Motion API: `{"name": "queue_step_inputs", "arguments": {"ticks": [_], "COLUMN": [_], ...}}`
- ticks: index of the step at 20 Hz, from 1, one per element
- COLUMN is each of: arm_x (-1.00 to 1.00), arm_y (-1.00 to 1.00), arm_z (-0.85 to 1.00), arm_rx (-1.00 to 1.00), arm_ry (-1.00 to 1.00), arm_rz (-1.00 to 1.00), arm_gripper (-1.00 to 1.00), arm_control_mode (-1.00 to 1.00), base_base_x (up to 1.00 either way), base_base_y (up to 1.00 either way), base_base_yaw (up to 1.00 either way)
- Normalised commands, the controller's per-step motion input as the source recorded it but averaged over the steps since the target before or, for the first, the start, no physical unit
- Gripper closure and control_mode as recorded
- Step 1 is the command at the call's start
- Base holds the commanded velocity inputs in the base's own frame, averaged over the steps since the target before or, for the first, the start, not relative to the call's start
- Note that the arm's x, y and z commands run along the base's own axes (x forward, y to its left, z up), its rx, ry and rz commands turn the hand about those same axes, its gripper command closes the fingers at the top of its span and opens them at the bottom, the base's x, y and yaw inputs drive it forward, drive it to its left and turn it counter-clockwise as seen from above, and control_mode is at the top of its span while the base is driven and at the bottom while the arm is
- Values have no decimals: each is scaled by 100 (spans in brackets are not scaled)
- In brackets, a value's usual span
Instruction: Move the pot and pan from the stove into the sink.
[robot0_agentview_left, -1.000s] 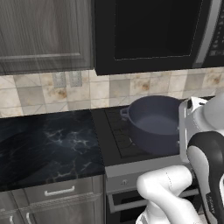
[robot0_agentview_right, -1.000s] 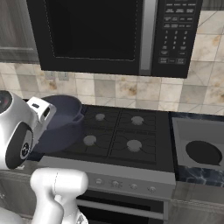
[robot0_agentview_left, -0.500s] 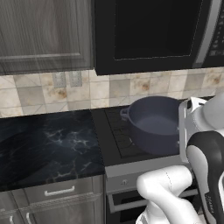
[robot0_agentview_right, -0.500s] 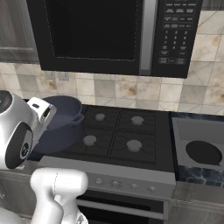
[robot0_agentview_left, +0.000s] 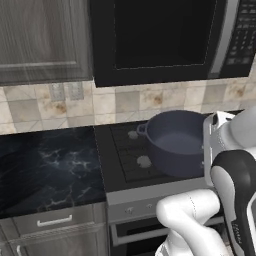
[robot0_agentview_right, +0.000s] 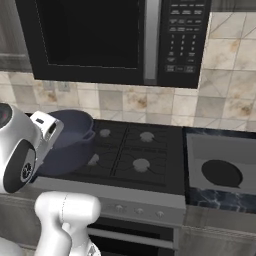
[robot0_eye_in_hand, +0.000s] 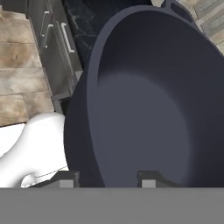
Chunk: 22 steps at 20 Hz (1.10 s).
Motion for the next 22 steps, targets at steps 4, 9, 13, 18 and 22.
{"name": "queue_step_inputs", "arguments": {"ticks": [4,9,13,18,22], "arm_x": [0,0,0,0,0], "arm_y": [0,0,0,0,0], "arm_z": [0,0,0,0,0], "arm_rx": [0,0,0,0,0], "arm_ry": [0,0,0,0,0], "arm_rz": [0,0,0,0,0], "arm_gripper": [100,100,100,100,100], "arm_control_mode": [100,100,100,100,100], "base_base_x": [5,7,8,7,4], "base_base_y": [-67,-73,-75,-73,-69], "base_base_yaw": [-1,0,0,0,0]}}
